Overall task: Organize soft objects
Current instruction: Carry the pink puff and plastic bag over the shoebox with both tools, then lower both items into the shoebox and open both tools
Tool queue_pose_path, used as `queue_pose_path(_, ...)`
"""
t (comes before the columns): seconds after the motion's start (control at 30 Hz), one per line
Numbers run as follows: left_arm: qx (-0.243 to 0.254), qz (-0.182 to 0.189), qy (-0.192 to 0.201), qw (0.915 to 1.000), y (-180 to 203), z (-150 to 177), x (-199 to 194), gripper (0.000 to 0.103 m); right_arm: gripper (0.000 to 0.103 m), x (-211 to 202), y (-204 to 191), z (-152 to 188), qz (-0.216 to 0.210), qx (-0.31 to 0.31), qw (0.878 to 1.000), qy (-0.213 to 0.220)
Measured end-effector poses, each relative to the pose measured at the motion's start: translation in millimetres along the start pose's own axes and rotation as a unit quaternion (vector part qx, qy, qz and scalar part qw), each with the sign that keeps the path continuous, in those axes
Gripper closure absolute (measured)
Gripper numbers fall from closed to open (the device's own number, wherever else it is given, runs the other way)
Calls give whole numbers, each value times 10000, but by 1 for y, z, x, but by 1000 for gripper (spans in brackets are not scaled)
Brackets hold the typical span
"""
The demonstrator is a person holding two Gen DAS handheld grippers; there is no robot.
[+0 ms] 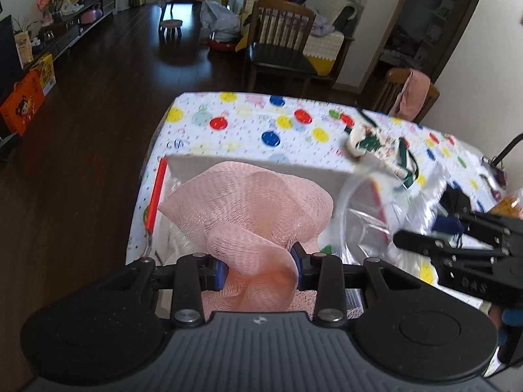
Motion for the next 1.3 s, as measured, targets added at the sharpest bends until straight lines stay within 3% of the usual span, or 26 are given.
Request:
queue_pose_path(0.3, 311, -80, -206, 9993, -8, 13, 33, 67, 62, 43, -17, 3, 86, -457, 9985, -277)
queue_pose_path(0.53, 502, -158, -382, 9979, -11, 28, 52, 67, 62, 56, -25, 16, -98, -561, 9971, -514)
queue_pose_path(0.8, 549, -237, -405, 9974, -12, 34, 64, 66, 61, 64, -22, 20, 8, -452, 9973, -574)
queue_pose_path(0.9, 582, -272, -383, 9972, -11, 35, 66, 59, 61, 65, -22, 20, 62, -395, 9974, -598)
queue_pose_path(1.03, 621, -345, -321, 9970, -11, 35, 66, 39, 58, 64, -23, 20, 159, -390, 9972, -619)
queue_pose_path(1.3, 564, -263, -230, 9978, -15, 36, 58, 38, 53, 58, -22, 22, 409, -450, 9961, -635)
Point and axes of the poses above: each gripper's, at about its wrist camera, not at the fingertips, and x roughly the way its jaws point, y to its right, z to its underside, the point moved 8 cm from there along x, roughly the way its jaws point, and after that the axes turned 3 degrees about -y, right-handed, at the moved point
